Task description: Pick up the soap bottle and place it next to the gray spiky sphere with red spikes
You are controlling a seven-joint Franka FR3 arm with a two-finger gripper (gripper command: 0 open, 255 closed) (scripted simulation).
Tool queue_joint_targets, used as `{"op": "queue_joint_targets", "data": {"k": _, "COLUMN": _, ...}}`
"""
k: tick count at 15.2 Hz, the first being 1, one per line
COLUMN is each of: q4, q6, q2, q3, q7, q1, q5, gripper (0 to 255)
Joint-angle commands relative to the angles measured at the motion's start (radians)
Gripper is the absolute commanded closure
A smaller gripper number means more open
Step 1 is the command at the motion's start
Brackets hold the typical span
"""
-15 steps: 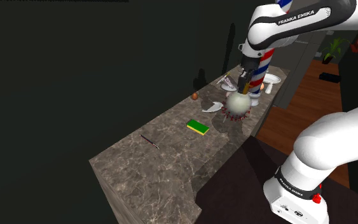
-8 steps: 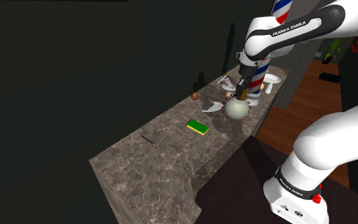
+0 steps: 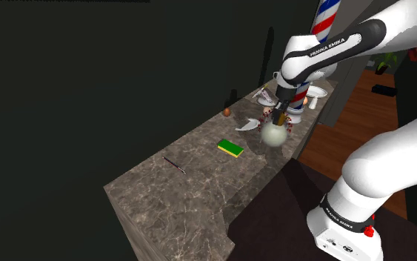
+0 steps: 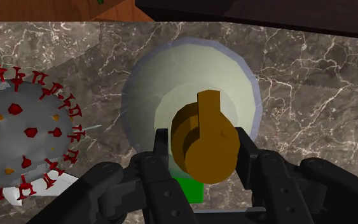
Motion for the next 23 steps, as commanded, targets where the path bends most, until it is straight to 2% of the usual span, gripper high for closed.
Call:
{"op": "queue_joint_targets", "data": {"k": 1, "q4": -0.015, "q6": 0.029, "q2": 0.013, "q3": -0.001, "q7": 0.002, "q1": 0.001, "q5": 0.0, "gripper": 255}}
{"op": "queue_joint_targets", "data": {"k": 14, "q4": -0.088, "q6": 0.256, "q2": 0.168, "q3": -0.025, "q7": -0.009, "q1": 0.01, "q5": 0.009, "gripper": 255}}
{"op": "queue_joint_targets", "data": {"k": 23, "q4": -0.112, "q6": 0.42, "q2": 0.309, "q3": -0.041, "q7": -0.035, "q1": 0.026, "q5": 0.044, "gripper": 255}}
